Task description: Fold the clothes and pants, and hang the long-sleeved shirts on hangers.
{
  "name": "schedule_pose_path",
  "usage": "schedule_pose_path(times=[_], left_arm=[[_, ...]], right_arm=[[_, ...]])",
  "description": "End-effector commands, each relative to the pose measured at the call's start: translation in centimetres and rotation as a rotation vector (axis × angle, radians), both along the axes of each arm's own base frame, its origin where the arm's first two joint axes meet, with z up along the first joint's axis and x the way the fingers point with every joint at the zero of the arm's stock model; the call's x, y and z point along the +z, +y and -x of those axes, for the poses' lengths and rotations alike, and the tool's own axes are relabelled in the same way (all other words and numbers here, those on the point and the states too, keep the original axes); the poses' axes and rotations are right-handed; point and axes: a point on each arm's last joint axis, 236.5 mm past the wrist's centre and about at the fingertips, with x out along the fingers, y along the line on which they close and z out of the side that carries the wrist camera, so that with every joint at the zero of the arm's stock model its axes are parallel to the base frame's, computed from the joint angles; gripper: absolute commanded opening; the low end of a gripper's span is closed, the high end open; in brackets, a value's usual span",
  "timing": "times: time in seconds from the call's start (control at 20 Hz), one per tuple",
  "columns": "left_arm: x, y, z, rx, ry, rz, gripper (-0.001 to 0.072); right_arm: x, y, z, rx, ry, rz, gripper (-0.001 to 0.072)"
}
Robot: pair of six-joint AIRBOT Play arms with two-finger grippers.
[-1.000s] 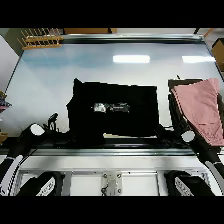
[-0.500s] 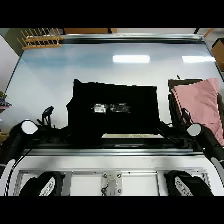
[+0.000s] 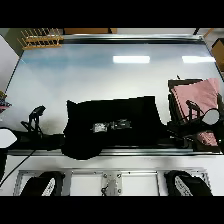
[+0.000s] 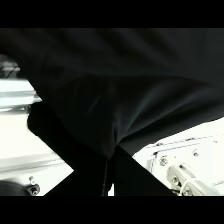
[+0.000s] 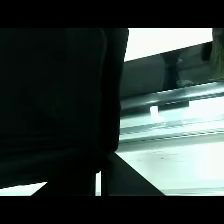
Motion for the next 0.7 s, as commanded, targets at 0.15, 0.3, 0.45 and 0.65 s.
schedule_pose_path(times=[0.15,0.3,0.45,0.65], left_arm=[[0.3,-0.7,-9.9,-0.054,-0.050,-0.012,0.0009],[-1.1,-0.8,-14.4,-0.077,-0.016,-0.018,0.0009],[-1.9,-0.5,-18.5,-0.072,-0.009,-0.022,0.0009],[-2.8,1.0,-22.8,-0.038,-0.013,-0.040,0.0009]], right_arm=[[2.3,-0.7,-6.1,0.020,-0.035,0.005,0.0017],[2.0,-0.2,-10.1,0.064,-0.037,0.009,0.0017],[1.3,0.4,-14.0,0.087,-0.039,0.008,0.0017],[0.2,0.8,-19.1,0.092,-0.090,0.012,0.0017]])
